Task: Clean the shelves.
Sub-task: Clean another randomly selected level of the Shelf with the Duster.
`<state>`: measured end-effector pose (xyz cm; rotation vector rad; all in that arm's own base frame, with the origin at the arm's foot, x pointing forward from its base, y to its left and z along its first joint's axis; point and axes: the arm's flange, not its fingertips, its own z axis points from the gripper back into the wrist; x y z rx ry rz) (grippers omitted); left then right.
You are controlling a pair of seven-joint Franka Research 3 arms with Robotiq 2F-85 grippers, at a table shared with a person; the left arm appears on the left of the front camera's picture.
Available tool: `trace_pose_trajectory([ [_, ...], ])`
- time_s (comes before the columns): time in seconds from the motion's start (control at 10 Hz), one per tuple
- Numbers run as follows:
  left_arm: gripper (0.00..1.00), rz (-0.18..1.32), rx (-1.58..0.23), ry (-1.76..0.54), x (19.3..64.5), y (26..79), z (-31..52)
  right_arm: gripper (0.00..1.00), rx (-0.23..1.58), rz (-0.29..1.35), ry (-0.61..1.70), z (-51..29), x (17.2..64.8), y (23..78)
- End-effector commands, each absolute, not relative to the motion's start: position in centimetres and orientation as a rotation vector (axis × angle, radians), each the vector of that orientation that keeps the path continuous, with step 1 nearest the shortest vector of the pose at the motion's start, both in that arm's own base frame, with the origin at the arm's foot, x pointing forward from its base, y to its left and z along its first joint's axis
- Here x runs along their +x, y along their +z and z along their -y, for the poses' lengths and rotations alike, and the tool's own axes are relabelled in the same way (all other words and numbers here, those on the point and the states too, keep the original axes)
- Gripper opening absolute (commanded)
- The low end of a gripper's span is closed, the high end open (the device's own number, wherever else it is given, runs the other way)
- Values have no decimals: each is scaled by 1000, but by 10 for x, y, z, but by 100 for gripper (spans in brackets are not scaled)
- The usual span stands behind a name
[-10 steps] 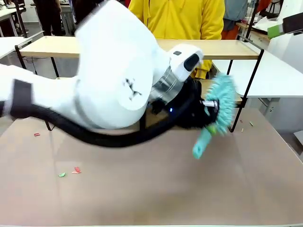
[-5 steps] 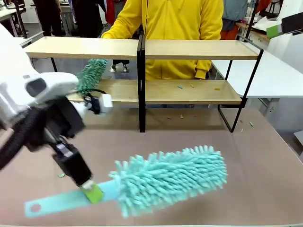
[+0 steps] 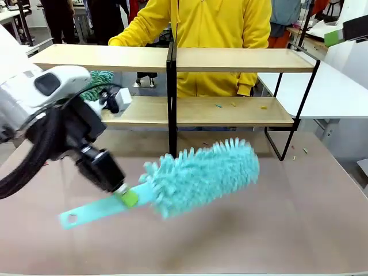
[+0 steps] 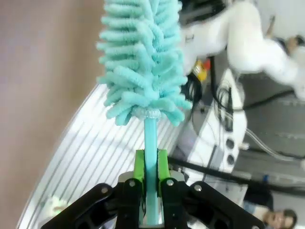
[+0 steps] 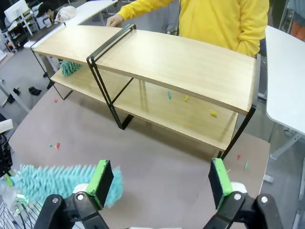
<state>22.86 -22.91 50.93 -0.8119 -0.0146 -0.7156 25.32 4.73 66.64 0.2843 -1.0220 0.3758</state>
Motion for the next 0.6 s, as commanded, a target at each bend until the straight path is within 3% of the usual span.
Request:
trace_pose_trajectory([
  [0.0,12,186,-847,-527,249,512,264,100,280,1027,390,-45,254,667],
  [0.3,12,411,-779,-268,298,522,307,100,280,1027,390,-45,254,667],
  [0.5,12,458,-717,-171,335,524,331,100,280,1027,390,-45,254,667],
])
